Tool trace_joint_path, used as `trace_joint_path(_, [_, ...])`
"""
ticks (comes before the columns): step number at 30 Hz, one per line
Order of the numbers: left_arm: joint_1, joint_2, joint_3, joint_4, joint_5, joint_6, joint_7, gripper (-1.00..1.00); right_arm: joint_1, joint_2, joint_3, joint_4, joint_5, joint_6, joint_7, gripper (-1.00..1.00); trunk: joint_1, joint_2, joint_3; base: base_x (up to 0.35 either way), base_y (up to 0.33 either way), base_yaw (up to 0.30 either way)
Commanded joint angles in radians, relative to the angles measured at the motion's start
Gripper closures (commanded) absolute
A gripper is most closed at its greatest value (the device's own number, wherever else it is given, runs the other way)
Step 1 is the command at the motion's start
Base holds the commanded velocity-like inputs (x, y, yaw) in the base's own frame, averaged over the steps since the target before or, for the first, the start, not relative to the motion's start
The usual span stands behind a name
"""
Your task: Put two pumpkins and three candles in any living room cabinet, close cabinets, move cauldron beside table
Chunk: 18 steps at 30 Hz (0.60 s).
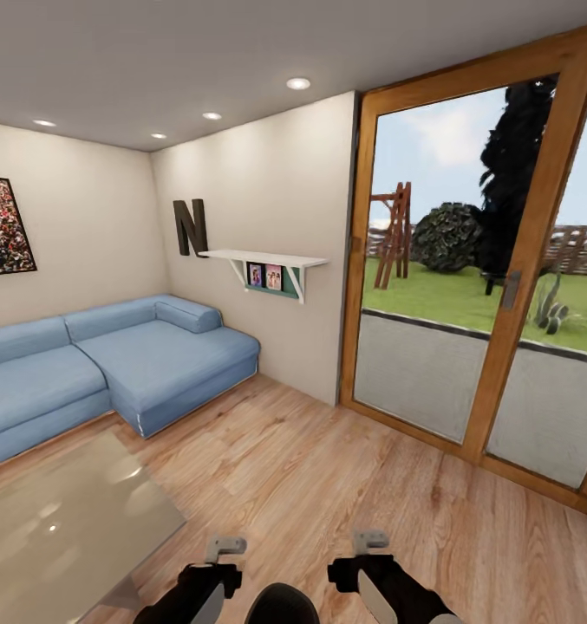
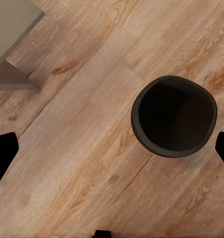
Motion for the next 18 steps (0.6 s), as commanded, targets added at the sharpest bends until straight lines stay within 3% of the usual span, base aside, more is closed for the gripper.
trace_joint_path(1, [-0.005,0.001,-0.007,0.011,0.013,0.01,0.008,-1.0,-0.001,0.002,0.009,-0.003,-0.011,0.015,-0.018,-1.0,0.0,-0.001,0.0,0.0,0.0,0.0])
trace_joint_path(7, [-0.024,0.002,-0.01,0.055,0.105,0.086,-0.027,-1.0,-0.003,0.017,0.009,-0.006,-0.01,0.034,-0.035,-1.0,0.0,-0.001,0.0,0.0,0.0,0.0])
trace_joint_path(9, [-0.03,0.002,-0.01,0.075,0.12,0.103,-0.031,-1.0,-0.004,0.02,0.009,-0.006,-0.01,0.035,-0.036,-1.0,0.0,-0.001,0.0,0.0,0.0,0.0])
trace_joint_path(15, [-0.036,0.002,-0.009,0.094,0.132,0.122,-0.048,-1.0,-0.004,0.024,0.009,-0.007,-0.009,0.041,-0.034,-1.0,0.0,-0.001,0.0,0.0,0.0,0.0])
trace_joint_path(18, [-0.036,0.002,-0.01,0.097,0.133,0.129,-0.08,-1.0,-0.004,0.025,0.01,-0.009,-0.009,0.098,-0.028,-1.0,0.0,-0.001,0.0,0.0,0.0,0.0])
